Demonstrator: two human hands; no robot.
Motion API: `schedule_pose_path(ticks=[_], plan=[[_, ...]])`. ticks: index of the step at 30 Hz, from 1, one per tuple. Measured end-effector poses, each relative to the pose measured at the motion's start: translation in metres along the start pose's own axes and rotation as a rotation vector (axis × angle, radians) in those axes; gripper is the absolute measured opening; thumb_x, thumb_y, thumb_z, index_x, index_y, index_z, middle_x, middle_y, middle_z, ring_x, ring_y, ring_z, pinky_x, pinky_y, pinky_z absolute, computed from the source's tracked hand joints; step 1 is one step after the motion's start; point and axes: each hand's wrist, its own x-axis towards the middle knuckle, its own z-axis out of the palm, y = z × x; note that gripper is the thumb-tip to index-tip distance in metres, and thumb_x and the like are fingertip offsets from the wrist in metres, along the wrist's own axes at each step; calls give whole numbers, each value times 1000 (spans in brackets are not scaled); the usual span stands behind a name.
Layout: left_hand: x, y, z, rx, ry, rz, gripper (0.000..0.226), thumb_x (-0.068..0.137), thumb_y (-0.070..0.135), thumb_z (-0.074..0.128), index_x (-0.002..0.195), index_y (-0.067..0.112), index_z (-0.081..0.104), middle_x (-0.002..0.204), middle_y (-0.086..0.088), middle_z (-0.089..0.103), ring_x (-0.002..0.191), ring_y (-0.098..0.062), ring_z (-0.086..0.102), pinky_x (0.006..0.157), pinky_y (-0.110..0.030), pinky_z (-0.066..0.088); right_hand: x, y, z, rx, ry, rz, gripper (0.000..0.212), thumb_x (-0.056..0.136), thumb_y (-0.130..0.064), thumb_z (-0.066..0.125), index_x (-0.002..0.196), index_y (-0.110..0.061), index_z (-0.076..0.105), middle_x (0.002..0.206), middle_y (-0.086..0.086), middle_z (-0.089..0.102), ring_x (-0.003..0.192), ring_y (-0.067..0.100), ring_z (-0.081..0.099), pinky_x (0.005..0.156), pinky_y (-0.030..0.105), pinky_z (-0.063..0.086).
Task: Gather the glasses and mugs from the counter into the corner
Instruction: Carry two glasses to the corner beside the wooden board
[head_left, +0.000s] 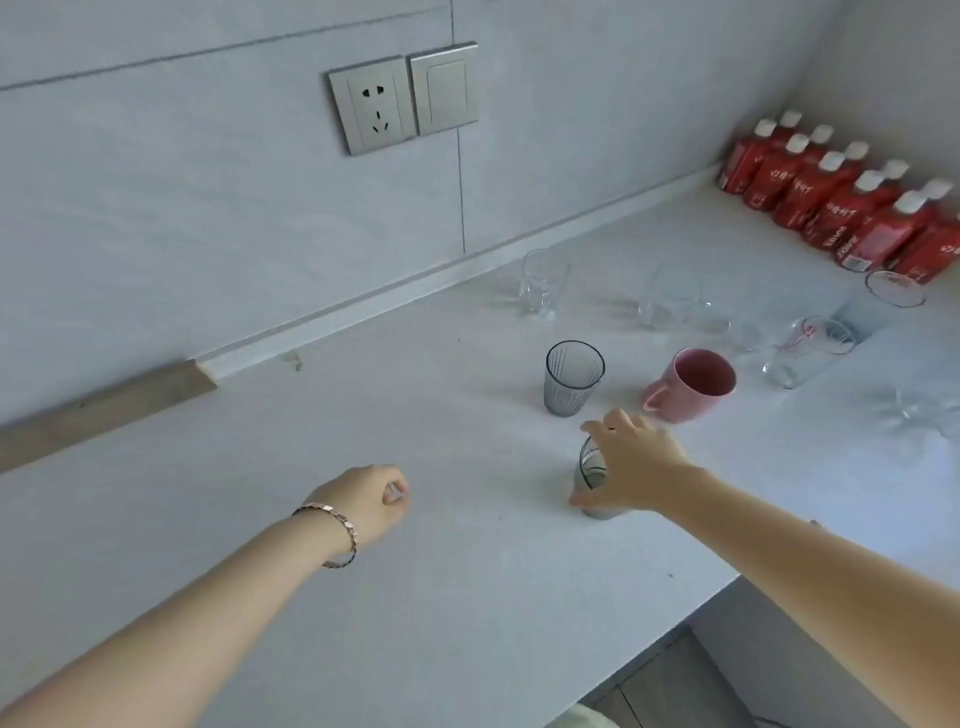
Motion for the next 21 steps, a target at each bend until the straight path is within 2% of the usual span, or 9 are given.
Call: schedule_pose_path(ticks=[3, 6, 8, 11, 13, 15, 18, 21], plan=[[15, 22, 8, -22, 23, -8, 24, 90, 29, 47, 110, 25, 59, 99, 9, 58, 102, -18, 61, 94, -34, 49, 4, 17, 9, 12, -32, -39, 90, 69, -58, 65, 144, -32, 22, 137, 4, 36, 120, 30, 46, 95, 37, 45], [25, 55, 11, -71, 58, 1, 29, 90, 27, 49, 119, 26, 53, 111, 8, 60, 104, -17, 60, 95, -34, 49, 10, 29, 10, 78, -47, -93, 87, 70, -53, 64, 143, -34, 22, 135, 3, 37, 119, 28, 46, 95, 35, 45], [41, 81, 10, -102, 119, 51, 45, 87, 26, 54, 131, 27, 42, 128, 5, 54, 109, -18, 58, 98, -35, 47, 12, 41, 2, 163, -36, -97, 85, 69, -53, 65, 142, -36, 24, 133, 0, 40, 120, 25, 47, 95, 34, 44], [78, 127, 4, -158, 217, 148, 80, 80, 28, 67, 144, 20, 21, 149, -1, 32, 131, -21, 42, 109, -37, 38, 14, 60, -9, 266, -16, -78, 85, 68, -53, 67, 140, -33, 26, 132, -1, 42, 119, 24, 49, 93, 32, 43], [103, 160, -2, -101, 213, 189, 101, 72, 35, 74, 147, 19, 9, 156, -1, 17, 140, -21, 30, 113, -39, 33, 16, 71, -14, 278, 33, -53, 88, 67, -54, 69, 139, -26, 26, 134, -1, 42, 121, 24, 49, 92, 33, 44], [123, 185, -2, -9, 166, 204, 113, 66, 41, 78, 148, 20, 3, 158, 1, 11, 142, -22, 25, 114, -42, 31, 18, 80, -18, 271, 83, -37, 89, 66, -55, 69, 137, -22, 27, 135, -2, 41, 122, 23, 48, 92, 33, 45], [144, 199, 9, -28, 124, 173, 107, 65, 41, 79, 146, 23, 12, 153, 0, 21, 136, -24, 36, 108, -44, 39, 22, 88, -24, 262, 101, -37, 86, 66, -55, 68, 136, -24, 29, 131, -3, 42, 121, 22, 48, 91, 31, 45], [148, 194, 19, -133, 247, 168, 87, 64, 35, 79, 135, 20, 33, 139, -2, 38, 125, -24, 49, 98, -41, 48, 27, 86, -30, 241, 118, -50, 85, 67, -55, 68, 137, -26, 29, 129, -2, 41, 120, 21, 47, 91, 30, 44]])
